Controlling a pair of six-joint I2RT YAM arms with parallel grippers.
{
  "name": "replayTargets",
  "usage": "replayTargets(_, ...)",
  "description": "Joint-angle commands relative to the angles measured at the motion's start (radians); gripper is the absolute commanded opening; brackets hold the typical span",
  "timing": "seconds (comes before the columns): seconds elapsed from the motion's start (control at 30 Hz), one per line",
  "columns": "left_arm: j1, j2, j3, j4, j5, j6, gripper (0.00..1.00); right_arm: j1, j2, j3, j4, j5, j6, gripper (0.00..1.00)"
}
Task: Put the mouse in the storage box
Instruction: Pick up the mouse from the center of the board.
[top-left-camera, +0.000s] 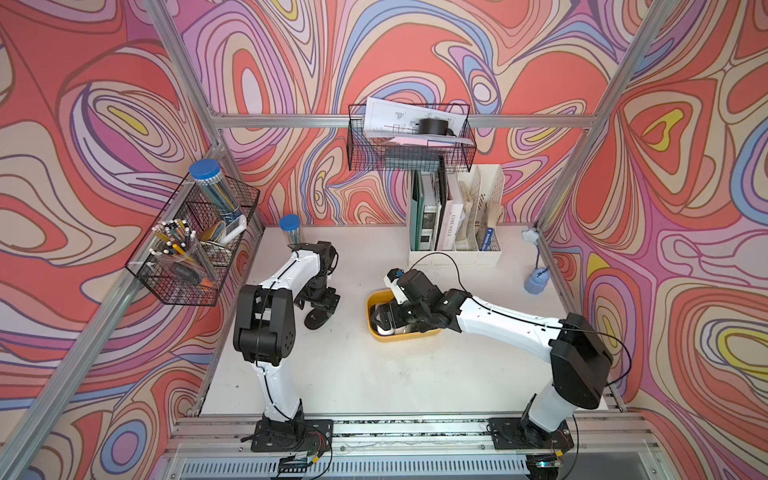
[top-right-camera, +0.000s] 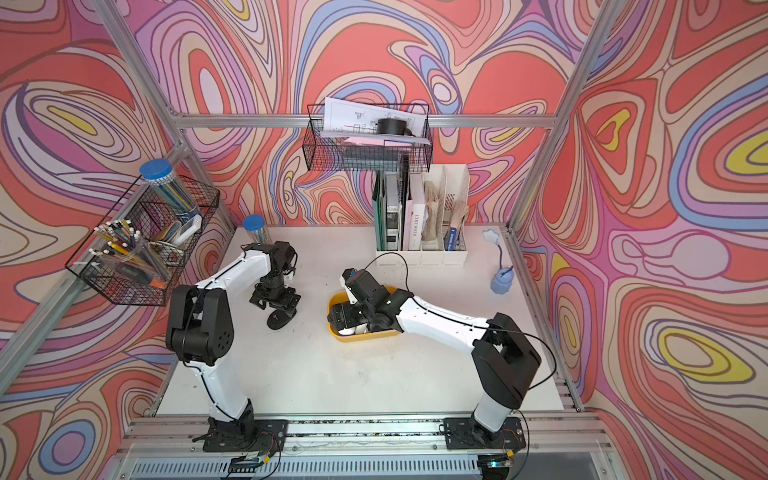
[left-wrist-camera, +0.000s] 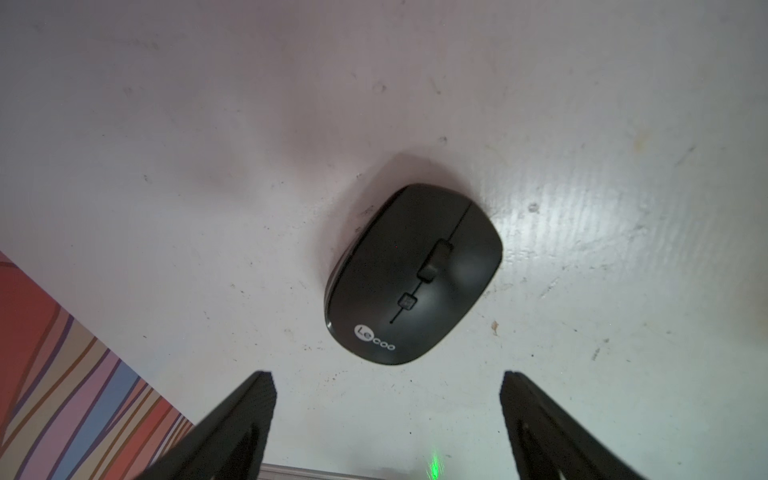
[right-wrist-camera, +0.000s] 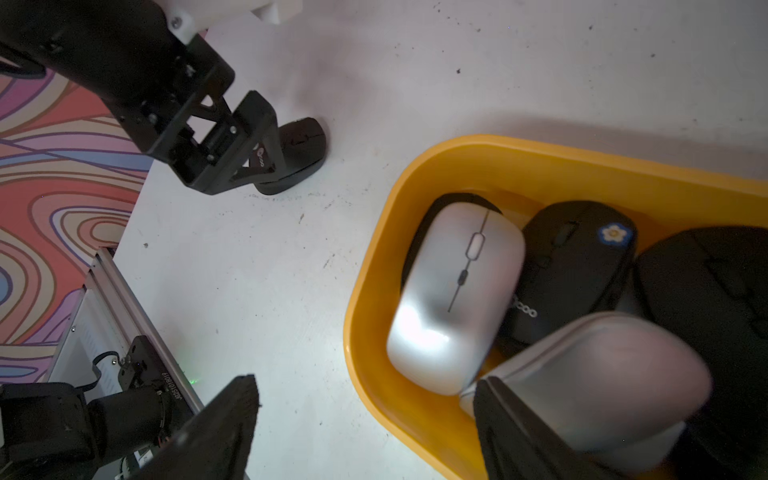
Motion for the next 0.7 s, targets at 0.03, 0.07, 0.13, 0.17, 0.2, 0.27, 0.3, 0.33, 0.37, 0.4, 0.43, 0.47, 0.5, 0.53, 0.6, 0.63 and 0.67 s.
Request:
replayTargets(0.03,0.014,0.045,0.003,0.012,0.058,0.022,0.92,0.011,-0.008,0.026,0.004,0.012,-0.023,0.84)
replayTargets(0.07,0.015,0.05,0.003,0.015,0.064,0.03,0.92,0.011,-0.012,0.025,-0.005,0.02,-0.023,0.84)
replayTargets(0.13,0.017,0.065,0.007,0.012,0.083,0.037,0.92,0.011,-0.021,0.021,-0.016,0.026,-0.02,0.84)
replayTargets(0.17,0.019,0.073,0.011,0.005,0.101,0.042,0.92,0.011,-0.026,0.019,-0.023,0.029,-0.019,0.84)
replayTargets(0.2,0.021,0.079,0.013,0.002,0.105,0.043,0.92,0.011,-0.031,0.019,-0.03,0.028,-0.02,0.84)
replayTargets(0.27,0.024,0.087,0.01,0.006,0.096,0.048,0.92,0.012,-0.04,0.023,-0.046,0.037,-0.021,0.84)
replayTargets(0.3,0.029,0.089,0.01,0.009,0.096,0.047,0.92,0.012,-0.045,0.022,-0.049,0.038,-0.025,0.84)
replayTargets(0.33,0.031,0.091,0.009,0.01,0.097,0.047,0.92,0.012,-0.048,0.021,-0.05,0.043,-0.026,0.84)
replayTargets(0.37,0.034,0.093,0.009,0.014,0.089,0.047,0.92,0.012,-0.052,0.022,-0.055,0.047,-0.026,0.84)
replayTargets(0.4,0.035,0.096,0.007,0.016,0.078,0.047,0.92,0.011,-0.055,0.022,-0.058,0.046,-0.029,0.84)
replayTargets(0.43,0.036,0.097,0.008,0.014,0.07,0.047,0.92,0.012,-0.057,0.019,-0.057,0.047,-0.031,0.84)
replayTargets(0.47,0.037,0.095,0.008,0.016,0.067,0.047,0.92,0.012,-0.058,0.019,-0.058,0.049,-0.031,0.84)
replayTargets(0.5,0.039,0.094,0.004,0.021,0.064,0.05,0.92,0.011,-0.059,0.019,-0.062,0.053,-0.032,0.84)
replayTargets(0.53,0.041,0.095,0.005,0.021,0.065,0.051,0.92,0.012,-0.059,0.019,-0.064,0.052,-0.034,0.84)
replayTargets(0.6,0.052,0.115,0.018,0.015,0.093,0.053,0.92,0.012,-0.059,0.019,-0.069,0.053,-0.034,0.84)
replayTargets(0.63,0.054,0.128,0.024,0.01,0.1,0.052,0.92,0.012,-0.058,0.019,-0.07,0.052,-0.034,0.84)
replayTargets(0.67,0.054,0.14,0.03,0.007,0.104,0.053,0.91,0.012,-0.06,0.021,-0.073,0.053,-0.032,0.84)
